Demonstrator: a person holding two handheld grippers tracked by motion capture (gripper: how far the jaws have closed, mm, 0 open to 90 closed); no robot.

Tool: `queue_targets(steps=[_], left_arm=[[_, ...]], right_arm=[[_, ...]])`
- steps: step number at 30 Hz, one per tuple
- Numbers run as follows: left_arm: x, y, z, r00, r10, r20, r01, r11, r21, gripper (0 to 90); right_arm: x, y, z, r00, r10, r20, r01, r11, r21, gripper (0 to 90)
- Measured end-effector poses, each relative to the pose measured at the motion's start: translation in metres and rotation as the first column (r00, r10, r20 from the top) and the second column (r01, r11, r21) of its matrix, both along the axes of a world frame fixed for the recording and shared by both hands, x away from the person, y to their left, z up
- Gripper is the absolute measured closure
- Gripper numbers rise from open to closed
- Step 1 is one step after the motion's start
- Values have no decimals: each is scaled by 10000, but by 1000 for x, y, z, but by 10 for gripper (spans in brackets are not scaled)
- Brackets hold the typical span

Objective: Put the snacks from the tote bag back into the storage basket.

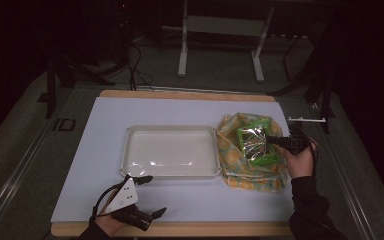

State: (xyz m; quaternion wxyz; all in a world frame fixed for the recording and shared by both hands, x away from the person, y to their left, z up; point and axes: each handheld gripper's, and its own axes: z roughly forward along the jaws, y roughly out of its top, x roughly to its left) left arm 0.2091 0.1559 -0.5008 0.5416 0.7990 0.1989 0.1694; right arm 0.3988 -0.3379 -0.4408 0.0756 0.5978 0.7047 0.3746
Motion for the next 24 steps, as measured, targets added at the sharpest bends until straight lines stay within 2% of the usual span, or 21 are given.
queue_targets(steps=[11,18,24], left_arm=[[0,0,0,10000,-1,7,1,10000,-4,13],[0,-1,0,10000,-6,-7,6,10000,1,13],[0,-1,0,10000,-18,4,18,10000,-3,13]], right_arm=[[-8,-16,16,9987,-253,447,230,9984,521,884],[-13,-25,24,9961,-485,742,437,9969,657,884],[-20,-36,27,9941,-713,811,658,9955,687,883]])
